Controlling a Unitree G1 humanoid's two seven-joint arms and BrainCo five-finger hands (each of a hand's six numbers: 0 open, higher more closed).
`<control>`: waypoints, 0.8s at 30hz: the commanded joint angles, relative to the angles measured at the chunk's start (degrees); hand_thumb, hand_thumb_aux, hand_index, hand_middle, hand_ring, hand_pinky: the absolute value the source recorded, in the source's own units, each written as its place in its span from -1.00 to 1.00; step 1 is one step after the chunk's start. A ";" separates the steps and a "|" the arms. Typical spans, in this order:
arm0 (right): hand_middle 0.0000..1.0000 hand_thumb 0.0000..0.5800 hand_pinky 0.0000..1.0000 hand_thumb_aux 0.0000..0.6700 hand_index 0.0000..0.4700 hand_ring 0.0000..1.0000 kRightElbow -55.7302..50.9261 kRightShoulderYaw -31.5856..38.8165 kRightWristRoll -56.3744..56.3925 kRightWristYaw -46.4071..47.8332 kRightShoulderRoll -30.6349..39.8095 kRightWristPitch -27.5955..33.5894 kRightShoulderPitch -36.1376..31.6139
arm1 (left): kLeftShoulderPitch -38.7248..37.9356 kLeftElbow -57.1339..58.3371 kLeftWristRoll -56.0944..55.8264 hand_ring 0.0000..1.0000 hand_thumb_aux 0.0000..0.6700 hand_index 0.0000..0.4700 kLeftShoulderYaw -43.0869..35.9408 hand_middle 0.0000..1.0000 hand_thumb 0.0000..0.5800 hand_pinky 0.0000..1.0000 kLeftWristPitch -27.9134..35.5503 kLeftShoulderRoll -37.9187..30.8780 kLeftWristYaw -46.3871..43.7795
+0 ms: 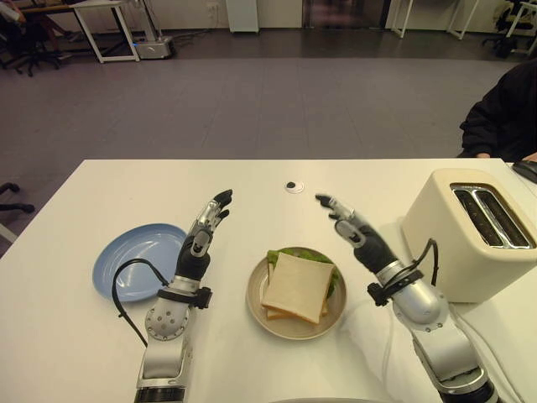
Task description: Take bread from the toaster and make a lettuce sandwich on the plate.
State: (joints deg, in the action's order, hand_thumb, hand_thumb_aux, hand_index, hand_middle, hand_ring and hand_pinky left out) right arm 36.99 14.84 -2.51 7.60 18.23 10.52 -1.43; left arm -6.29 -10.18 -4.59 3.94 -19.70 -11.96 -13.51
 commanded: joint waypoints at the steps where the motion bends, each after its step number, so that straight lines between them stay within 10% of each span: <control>1: -0.88 -1.00 -0.88 -1.00 -1.00 -0.88 -0.10 -4.88 12.76 9.06 1.05 -2.93 3.39 | -2.03 -7.98 -3.35 -1.00 -0.73 -0.73 -3.03 -1.00 -0.50 -1.00 3.25 -3.62 -6.18; 2: 0.40 1.00 0.40 1.00 1.00 0.40 -0.62 -5.49 16.73 12.83 2.20 -2.85 4.68 | -2.83 -10.64 -4.37 -0.88 0.31 0.31 -4.40 -0.88 0.76 -0.88 4.31 -5.47 -9.04; 3: 0.91 1.00 0.91 1.00 1.00 0.91 -1.20 -5.79 20.56 17.28 3.77 -2.80 6.20 | -3.79 -13.20 -4.85 -0.40 0.60 0.60 -5.96 -0.40 0.92 -0.40 4.58 -7.72 -12.26; 4: 1.00 1.00 1.00 1.00 1.00 1.00 -1.36 -5.60 23.50 21.44 5.50 -2.79 7.74 | -4.63 -15.31 -6.67 0.29 1.00 1.00 -7.39 0.29 1.00 0.29 5.59 -9.88 -15.62; 6: 1.00 1.00 1.00 1.00 1.00 1.00 -0.52 -3.52 26.64 29.50 9.86 -2.67 10.92 | -6.23 -17.95 -9.78 1.00 1.00 1.00 -9.35 1.00 1.00 1.00 8.08 -14.02 -21.48; 15: 1.00 1.00 1.00 1.00 1.00 1.00 0.08 9.26 11.68 46.17 26.36 -6.07 19.16 | -15.06 -23.65 5.55 1.00 1.00 1.00 -18.74 1.00 1.00 1.00 11.88 -33.80 -37.58; 24: 1.00 1.00 1.00 1.00 1.00 1.00 -12.92 16.58 -13.04 30.14 14.65 -7.91 12.01 | -8.71 -9.18 28.59 1.00 1.00 1.00 -25.67 1.00 1.00 1.00 10.71 -30.33 -28.12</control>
State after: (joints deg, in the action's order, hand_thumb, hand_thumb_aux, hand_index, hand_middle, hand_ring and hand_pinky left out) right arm 26.23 31.05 -11.76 40.32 34.53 2.29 12.14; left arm -16.33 -24.69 18.54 -20.05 -10.39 -43.10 -43.67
